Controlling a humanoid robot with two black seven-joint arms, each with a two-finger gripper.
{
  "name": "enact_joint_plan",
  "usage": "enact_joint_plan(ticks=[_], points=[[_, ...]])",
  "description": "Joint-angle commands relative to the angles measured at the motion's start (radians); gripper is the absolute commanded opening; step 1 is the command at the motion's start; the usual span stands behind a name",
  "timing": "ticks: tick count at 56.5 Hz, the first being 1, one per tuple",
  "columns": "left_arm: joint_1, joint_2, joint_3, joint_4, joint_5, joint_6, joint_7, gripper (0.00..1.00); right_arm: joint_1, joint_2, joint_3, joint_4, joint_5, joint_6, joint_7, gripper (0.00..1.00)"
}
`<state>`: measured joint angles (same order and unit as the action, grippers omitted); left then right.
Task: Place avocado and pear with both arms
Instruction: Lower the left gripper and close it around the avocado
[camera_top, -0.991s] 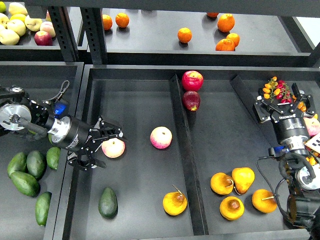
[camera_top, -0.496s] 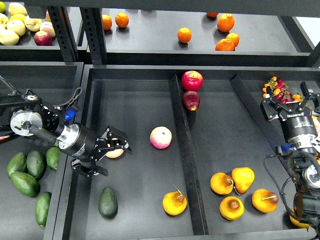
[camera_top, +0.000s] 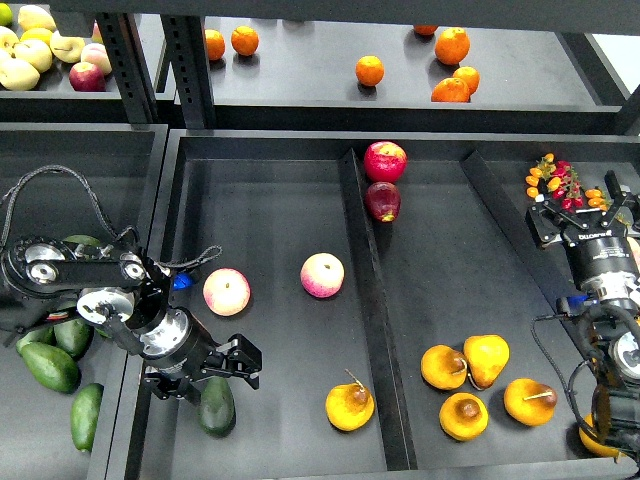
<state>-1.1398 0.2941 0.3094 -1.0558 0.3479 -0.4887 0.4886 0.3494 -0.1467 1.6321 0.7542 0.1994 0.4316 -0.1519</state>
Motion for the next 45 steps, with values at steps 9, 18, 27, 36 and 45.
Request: enact_joint_plan(ticks=[9, 18, 27, 36, 45], points=[[0.015, -0.064, 0.001, 0.122, 0.028, 0.0, 0.0, 1.0, -0.007, 0.001, 0.0, 0.001, 0.0, 0.021, 0.0, 1.0], [0.017, -0.067, 0.007, 0.129, 0.028, 0.0, 0.0, 1.0, -0.01, 0.001, 0.0, 0.002, 0.0, 0.022, 0.002, 1.0], [0.026, -0.073, 0.019, 0.155, 0.029, 0.0, 0.0, 1.0, -0.01, 0.004, 0.0, 0.002, 0.0, 0.047, 0.002, 1.0], [0.045, -0.079, 0.019, 0.174, 0.077, 0.0, 0.0, 1.0, -0.015, 0.004, 0.0, 0.004, 0.0, 0.05, 0.002, 1.0], [0.057, -0.099, 0.016, 0.201, 0.083, 0.0, 0.0, 1.0, -0.016, 0.003, 0.0, 0.011, 0.0, 0.05, 0.002, 1.0]])
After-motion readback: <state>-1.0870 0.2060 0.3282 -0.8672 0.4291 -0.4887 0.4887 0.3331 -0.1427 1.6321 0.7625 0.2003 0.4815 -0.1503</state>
